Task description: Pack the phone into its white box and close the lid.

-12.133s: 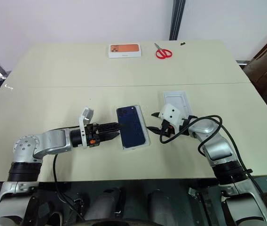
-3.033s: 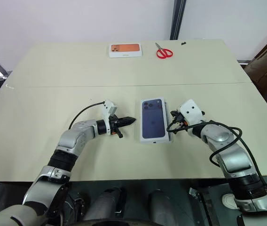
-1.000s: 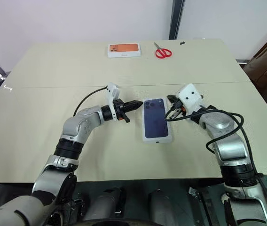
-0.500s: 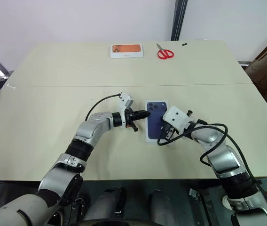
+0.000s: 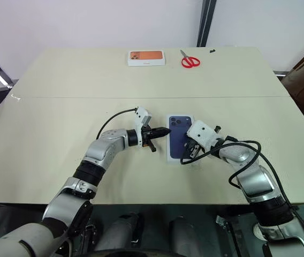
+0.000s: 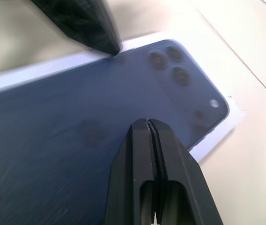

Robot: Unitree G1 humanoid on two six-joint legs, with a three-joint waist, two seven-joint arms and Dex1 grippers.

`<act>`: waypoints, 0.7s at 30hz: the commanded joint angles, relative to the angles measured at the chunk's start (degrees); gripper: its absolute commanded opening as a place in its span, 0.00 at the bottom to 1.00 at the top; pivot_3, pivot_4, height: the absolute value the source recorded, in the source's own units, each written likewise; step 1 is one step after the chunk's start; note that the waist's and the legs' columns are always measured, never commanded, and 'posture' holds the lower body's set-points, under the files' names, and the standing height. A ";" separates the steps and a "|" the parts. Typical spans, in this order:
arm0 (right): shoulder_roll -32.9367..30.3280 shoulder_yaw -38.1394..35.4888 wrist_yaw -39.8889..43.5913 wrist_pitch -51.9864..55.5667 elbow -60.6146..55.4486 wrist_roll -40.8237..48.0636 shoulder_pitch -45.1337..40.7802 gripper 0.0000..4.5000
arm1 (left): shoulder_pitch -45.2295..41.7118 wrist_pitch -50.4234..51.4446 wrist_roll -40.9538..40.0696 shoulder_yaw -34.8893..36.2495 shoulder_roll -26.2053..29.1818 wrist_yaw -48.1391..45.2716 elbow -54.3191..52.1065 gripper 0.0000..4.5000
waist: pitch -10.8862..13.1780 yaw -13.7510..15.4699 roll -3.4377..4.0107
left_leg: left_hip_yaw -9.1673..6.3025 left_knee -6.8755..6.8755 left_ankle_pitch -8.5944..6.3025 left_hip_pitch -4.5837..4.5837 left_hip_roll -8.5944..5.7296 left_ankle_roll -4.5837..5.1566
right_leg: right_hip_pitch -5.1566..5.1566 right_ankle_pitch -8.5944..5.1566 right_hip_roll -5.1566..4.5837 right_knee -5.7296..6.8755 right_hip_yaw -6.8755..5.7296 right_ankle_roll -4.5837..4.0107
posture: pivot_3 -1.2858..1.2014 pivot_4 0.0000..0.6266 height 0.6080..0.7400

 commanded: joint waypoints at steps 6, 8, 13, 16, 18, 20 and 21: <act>-0.95 -0.33 -3.12 -0.02 7.39 -3.87 -4.73 0.01 | -5.51 -4.72 2.63 -1.14 -2.14 0.87 5.67 0.00 | 0.00 0.01 0.02 | 0.01 0.08 0.01 -0.03 0.00 -0.01 | 0.01 0.00 0.01 0.01 -0.02 0.00 | 0.52 0.24 0.95; -1.32 2.16 -1.78 0.44 7.97 -5.26 -3.01 0.01 | -5.56 -4.56 6.23 -3.52 -1.27 2.26 9.20 0.00 | -0.01 -0.11 0.04 | 0.03 0.06 0.01 -0.02 0.00 -0.01 | -0.01 0.00 0.02 0.02 0.00 0.00 | 0.52 0.24 0.95; -1.29 3.41 -0.78 0.07 6.46 -5.67 0.86 0.01 | -3.86 -1.53 6.13 -2.68 -0.20 3.02 8.93 0.00 | -0.43 -0.14 -0.30 | -0.01 0.07 -0.18 0.18 0.03 0.28 | 0.25 -0.01 0.04 -0.03 -0.03 0.01 | 0.52 0.24 0.95; -0.90 1.26 -1.96 -0.85 6.29 -5.59 -0.28 0.01 | -1.81 -0.83 5.23 -1.83 1.26 2.31 5.78 0.00 | -0.52 -0.76 -0.13 | 0.02 0.06 -0.20 0.24 0.04 0.30 | 0.27 -0.01 0.05 -0.04 0.03 0.01 | 0.52 0.24 0.95; -0.10 -1.52 -2.00 -0.65 5.91 -3.10 -1.68 0.00 | -0.49 -0.20 2.90 -0.19 2.18 0.88 2.24 0.13 | -0.52 -1.25 -0.13 | -0.03 -0.03 -0.20 0.30 0.04 0.29 | 0.30 -0.01 0.05 -0.04 0.02 0.01 | 0.52 0.24 0.95; 2.11 -7.04 0.37 5.52 4.22 5.37 -3.07 0.12 | 0.98 0.96 0.40 0.80 3.82 -1.58 -3.08 0.30 | -0.50 -1.46 -0.11 | -0.02 -0.11 -0.19 0.30 0.04 0.28 | 0.25 -0.01 0.05 -0.04 0.05 0.01 | 0.52 0.24 0.95; 1.28 -7.40 1.52 5.45 3.84 5.84 -3.11 0.19 | 1.39 1.27 -0.49 1.49 4.78 -2.07 -5.42 0.41 | -0.47 -1.58 -0.06 | -0.02 -0.15 -0.18 0.28 0.05 0.27 | 0.19 -0.01 0.06 -0.03 0.06 0.01 | 0.52 0.24 0.95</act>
